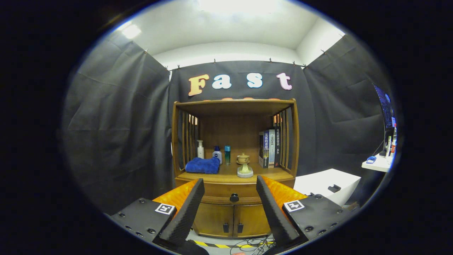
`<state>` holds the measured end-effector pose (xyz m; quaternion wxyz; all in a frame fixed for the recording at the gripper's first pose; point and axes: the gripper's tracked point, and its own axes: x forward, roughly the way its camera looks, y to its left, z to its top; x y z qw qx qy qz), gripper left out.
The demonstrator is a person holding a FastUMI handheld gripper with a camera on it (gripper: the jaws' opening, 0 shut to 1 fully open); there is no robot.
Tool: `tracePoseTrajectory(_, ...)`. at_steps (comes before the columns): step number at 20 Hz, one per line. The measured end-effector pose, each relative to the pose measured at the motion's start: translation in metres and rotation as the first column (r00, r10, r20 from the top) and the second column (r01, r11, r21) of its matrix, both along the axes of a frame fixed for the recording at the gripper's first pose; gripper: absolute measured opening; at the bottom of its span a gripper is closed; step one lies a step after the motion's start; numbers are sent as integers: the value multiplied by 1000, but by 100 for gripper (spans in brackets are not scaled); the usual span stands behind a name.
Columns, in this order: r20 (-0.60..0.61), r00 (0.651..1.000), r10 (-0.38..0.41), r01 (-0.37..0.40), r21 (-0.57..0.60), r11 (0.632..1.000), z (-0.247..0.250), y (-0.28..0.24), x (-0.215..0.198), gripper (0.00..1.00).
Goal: Pull open the drawer, take out the items inside it, and place them on the countertop above the cabinet.
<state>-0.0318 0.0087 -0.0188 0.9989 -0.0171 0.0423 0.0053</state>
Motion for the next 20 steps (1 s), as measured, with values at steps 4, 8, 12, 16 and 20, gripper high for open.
tracePoseTrajectory(4,4,1000,7,-7,12,1000,10,-2,-19,96)
tracePoseTrajectory(8,15,1000,-1,1,21,1000,15,-10,-26,96)
tracePoseTrajectory(12,19,1000,-7,6,24,1000,17,-16,-28,96)
tracePoseTrajectory(16,22,1000,-4,3,32,999,21,-17,-28,96)
tracePoseTrajectory(20,27,1000,-8,7,42,999,23,-17,-34,96)
